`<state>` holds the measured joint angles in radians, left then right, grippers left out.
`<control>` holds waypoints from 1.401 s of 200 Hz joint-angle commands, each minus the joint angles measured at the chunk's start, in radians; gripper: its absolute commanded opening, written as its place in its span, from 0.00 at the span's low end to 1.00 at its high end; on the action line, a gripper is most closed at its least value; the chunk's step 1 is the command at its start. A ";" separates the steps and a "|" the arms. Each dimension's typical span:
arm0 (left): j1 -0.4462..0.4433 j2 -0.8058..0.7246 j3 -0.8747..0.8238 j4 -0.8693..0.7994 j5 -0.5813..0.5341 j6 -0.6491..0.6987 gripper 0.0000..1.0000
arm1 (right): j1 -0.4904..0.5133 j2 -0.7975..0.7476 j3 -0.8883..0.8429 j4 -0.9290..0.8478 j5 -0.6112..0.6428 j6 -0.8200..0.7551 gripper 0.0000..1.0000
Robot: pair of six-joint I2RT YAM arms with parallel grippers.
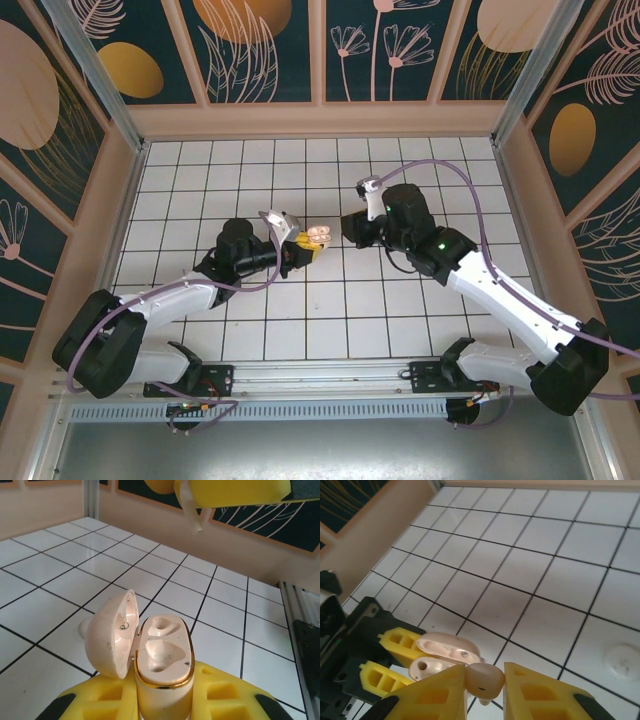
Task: Insert the wireless bluetooth earbuds into the charging case
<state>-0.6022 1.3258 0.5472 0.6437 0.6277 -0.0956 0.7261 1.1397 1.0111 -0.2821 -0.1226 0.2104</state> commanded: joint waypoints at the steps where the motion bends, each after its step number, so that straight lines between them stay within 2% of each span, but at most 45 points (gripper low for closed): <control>1: 0.002 0.005 0.034 0.084 0.045 -0.026 0.19 | 0.021 0.005 -0.015 0.078 -0.033 -0.052 0.22; 129: 0.000 -0.023 0.046 0.142 0.041 -0.052 0.20 | 0.036 0.028 -0.039 0.108 -0.093 -0.069 0.22; 224: 0.001 -0.049 0.045 0.165 0.036 -0.057 0.20 | 0.038 0.031 -0.045 0.101 -0.092 -0.076 0.22; 280: 0.001 -0.074 0.017 0.188 0.039 0.010 0.20 | 0.038 0.025 -0.025 0.105 -0.086 -0.087 0.22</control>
<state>-0.6022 1.2949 0.5644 0.7300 0.6472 -0.1310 0.7555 1.1641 0.9840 -0.1711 -0.2104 0.1532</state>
